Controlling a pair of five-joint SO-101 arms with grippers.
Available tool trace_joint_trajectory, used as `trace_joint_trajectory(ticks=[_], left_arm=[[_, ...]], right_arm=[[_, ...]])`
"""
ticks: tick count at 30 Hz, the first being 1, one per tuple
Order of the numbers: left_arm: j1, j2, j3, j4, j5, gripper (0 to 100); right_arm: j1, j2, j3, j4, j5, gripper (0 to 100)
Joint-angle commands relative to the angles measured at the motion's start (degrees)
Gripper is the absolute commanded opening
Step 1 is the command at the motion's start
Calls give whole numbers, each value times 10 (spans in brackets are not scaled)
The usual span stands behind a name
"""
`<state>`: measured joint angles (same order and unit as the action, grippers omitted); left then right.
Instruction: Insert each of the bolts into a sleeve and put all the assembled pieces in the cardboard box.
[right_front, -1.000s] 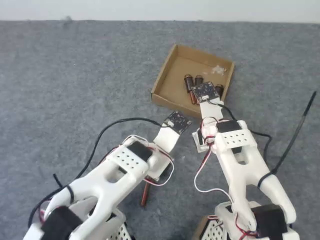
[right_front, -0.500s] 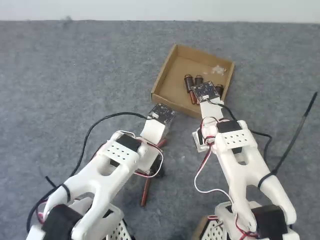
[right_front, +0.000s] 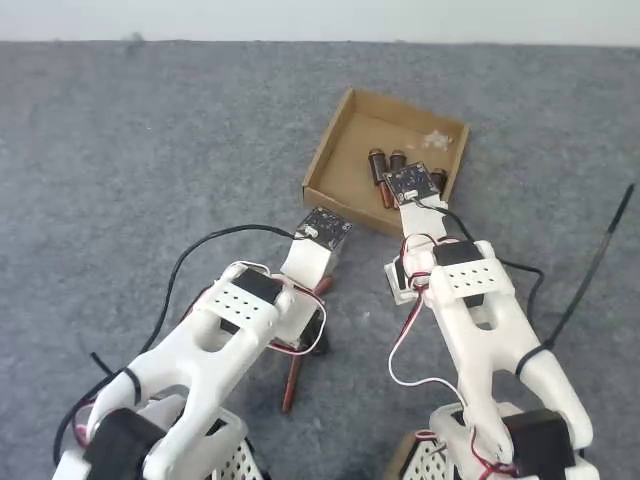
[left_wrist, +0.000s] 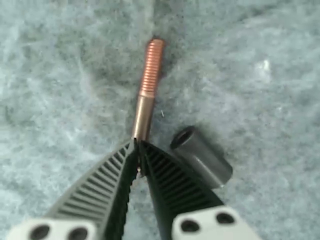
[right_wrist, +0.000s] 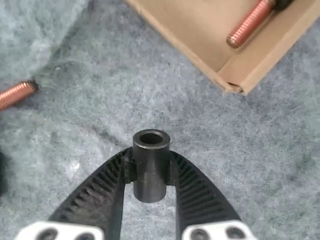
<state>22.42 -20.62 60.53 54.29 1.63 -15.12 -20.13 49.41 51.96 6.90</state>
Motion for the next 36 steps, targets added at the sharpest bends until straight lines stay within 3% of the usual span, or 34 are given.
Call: trace_joint_trajectory(ticks=[1, 12, 25, 32, 36], left_arm=[[25, -4, 2, -3, -4, 13], [48, -190, 73, -12, -2, 13], [49, 76, -47, 23, -4, 13], [48, 90, -56, 26, -4, 13], [11, 90, -57, 26, -4, 13]], right_arm=[[7, -27, -4, -5, -4, 6], [7, -27, -4, -4, -3, 6], [7, -27, -4, -3, -3, 6], [7, -27, -4, -3, -3, 6], [7, -27, -4, -3, -3, 6]])
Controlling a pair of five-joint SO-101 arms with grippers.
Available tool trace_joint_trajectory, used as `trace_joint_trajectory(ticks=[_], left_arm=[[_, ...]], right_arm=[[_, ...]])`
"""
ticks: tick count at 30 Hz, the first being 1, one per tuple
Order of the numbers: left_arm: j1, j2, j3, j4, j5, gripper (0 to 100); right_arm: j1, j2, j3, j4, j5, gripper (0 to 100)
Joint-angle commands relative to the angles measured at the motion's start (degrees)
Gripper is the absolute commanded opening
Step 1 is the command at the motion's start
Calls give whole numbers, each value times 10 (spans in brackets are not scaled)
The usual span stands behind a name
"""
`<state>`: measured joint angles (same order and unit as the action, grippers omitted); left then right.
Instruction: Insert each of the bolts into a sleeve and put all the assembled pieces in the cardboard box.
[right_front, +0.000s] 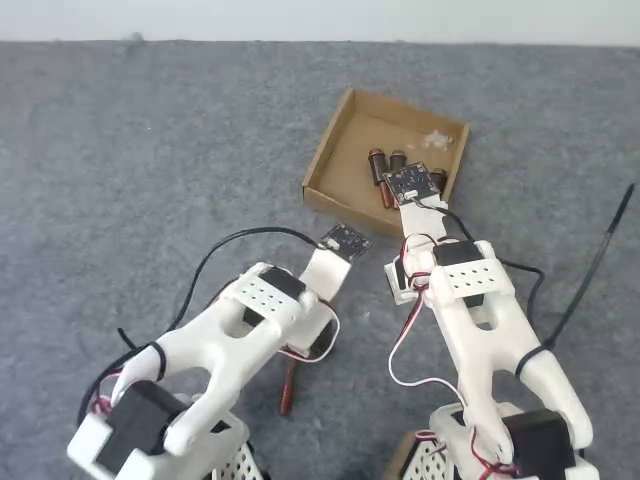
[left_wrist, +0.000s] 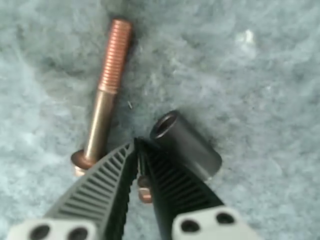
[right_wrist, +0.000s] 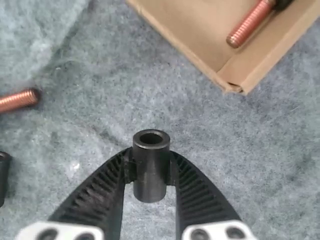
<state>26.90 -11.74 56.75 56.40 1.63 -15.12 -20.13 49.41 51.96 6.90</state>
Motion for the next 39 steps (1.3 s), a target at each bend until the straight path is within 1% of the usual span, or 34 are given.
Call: trace_joint_trajectory(ticks=[1, 9, 12, 15, 23, 30, 31, 33, 36, 39], left_arm=[[-44, 1, -19, 5, -4, 13], [-98, 4, -32, 1, 0, 13], [-142, 4, -45, -21, 40, 13], [-164, 5, -59, -42, 78, 15], [-145, 6, -77, -96, 138, 15], [-138, 14, -87, -132, 148, 15], [-135, 23, -97, -131, 156, 15], [-134, 48, -120, -102, 169, 15], [-135, 79, -144, -67, 166, 15], [-139, 69, -143, -60, 160, 13]], right_arm=[[7, -27, -4, -3, -3, 6], [7, -27, -4, -3, -3, 6], [7, -27, -4, -3, -3, 6], [7, -27, -4, -3, -3, 6], [7, -27, -4, -3, -3, 6], [7, -27, -4, -3, -3, 6], [7, -27, -4, -3, -3, 6], [7, -27, -4, -3, -3, 6], [7, -27, -4, -3, 0, 6], [7, -27, -4, -3, 18, 6]])
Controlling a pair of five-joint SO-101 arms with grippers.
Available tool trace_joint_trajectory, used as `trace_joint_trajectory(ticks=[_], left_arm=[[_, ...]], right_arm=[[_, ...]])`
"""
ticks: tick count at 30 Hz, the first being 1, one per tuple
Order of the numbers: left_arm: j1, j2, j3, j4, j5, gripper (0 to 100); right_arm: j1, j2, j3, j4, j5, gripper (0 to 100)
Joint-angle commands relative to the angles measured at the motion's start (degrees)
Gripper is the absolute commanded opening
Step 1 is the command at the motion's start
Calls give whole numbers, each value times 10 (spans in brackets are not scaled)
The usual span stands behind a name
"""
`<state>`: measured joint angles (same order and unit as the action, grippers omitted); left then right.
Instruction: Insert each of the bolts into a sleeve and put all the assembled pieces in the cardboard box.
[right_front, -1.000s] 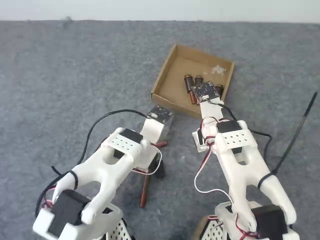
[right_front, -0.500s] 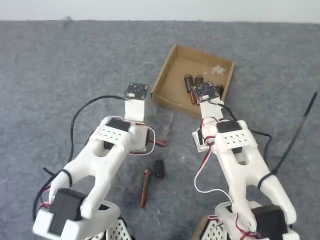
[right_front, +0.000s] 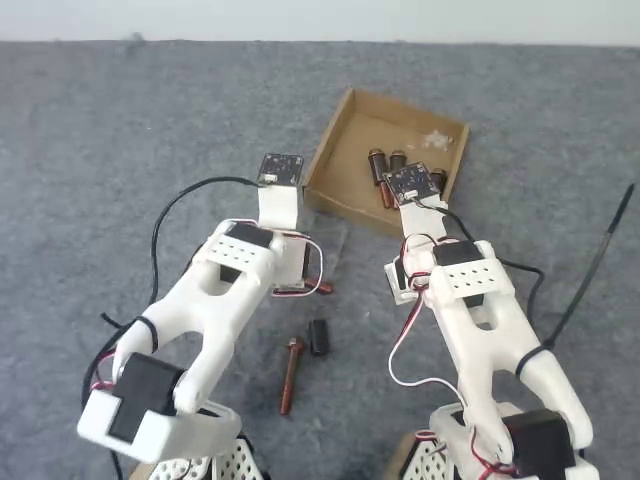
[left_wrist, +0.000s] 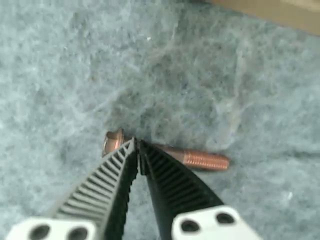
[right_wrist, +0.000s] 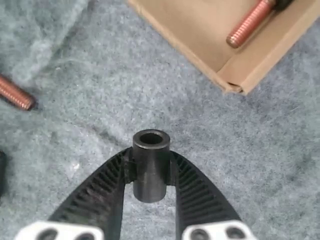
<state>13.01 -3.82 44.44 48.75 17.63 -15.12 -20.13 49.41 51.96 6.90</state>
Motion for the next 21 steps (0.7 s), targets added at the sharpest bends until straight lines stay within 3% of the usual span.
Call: trace_joint_trajectory(ticks=[1, 11, 21], left_arm=[[-4, -21, -15, 16, -9, 13], [-10, -87, 50, -3, -22, 13], [-15, 73, -80, 69, -3, 13]], right_arm=[[7, -27, -4, -4, 21, 6], [7, -27, -4, -6, 21, 6], [7, -27, -4, -5, 21, 6]])
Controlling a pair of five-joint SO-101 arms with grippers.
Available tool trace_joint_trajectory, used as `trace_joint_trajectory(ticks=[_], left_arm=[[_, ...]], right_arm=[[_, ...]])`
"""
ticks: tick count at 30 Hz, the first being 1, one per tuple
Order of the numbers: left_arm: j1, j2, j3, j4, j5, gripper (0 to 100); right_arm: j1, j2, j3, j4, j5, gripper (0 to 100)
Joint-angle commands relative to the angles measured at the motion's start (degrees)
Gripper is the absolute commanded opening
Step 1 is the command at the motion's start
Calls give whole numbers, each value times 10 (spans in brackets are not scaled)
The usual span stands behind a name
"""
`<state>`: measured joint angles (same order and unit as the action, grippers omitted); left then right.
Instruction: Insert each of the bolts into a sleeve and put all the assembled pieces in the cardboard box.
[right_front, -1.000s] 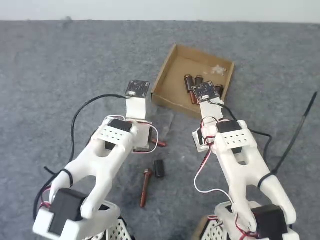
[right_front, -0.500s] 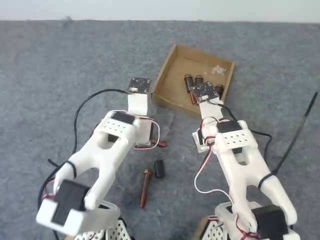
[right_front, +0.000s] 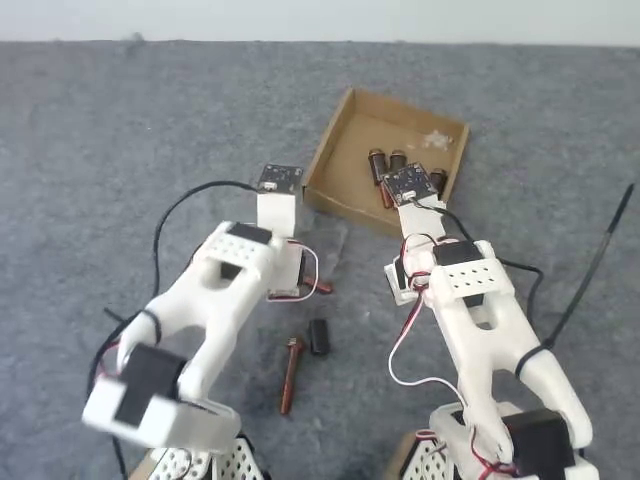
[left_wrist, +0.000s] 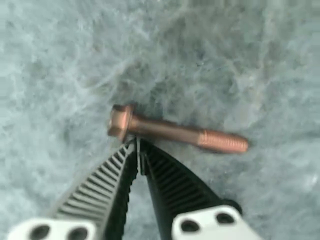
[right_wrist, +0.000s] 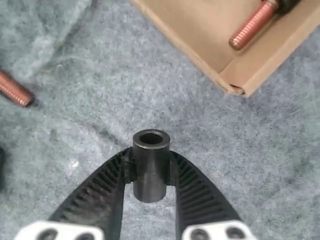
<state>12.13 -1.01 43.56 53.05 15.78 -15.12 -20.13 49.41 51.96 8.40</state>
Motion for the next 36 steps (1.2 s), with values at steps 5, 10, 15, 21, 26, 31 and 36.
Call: trace_joint_trajectory(ticks=[5, 10, 15, 21, 26, 31, 36], left_arm=[[-16, 54, -91, 8, 69, 13], [-11, 30, -80, -70, 94, 13], [7, 39, -83, -132, 155, 13], [12, 33, -92, -143, 164, 13], [9, -18, -68, -141, 164, 16], [6, -63, -36, -142, 166, 55], [11, -73, -14, -141, 210, 174]], right_arm=[[7, -27, -4, -5, 6, 6], [7, -27, -4, -6, 6, 6], [7, -27, -4, -6, 6, 6], [5, -27, -4, -7, 6, 6], [3, -27, -4, -7, 6, 6], [3, -27, -4, -7, 6, 6], [3, -27, -4, -7, 6, 6]])
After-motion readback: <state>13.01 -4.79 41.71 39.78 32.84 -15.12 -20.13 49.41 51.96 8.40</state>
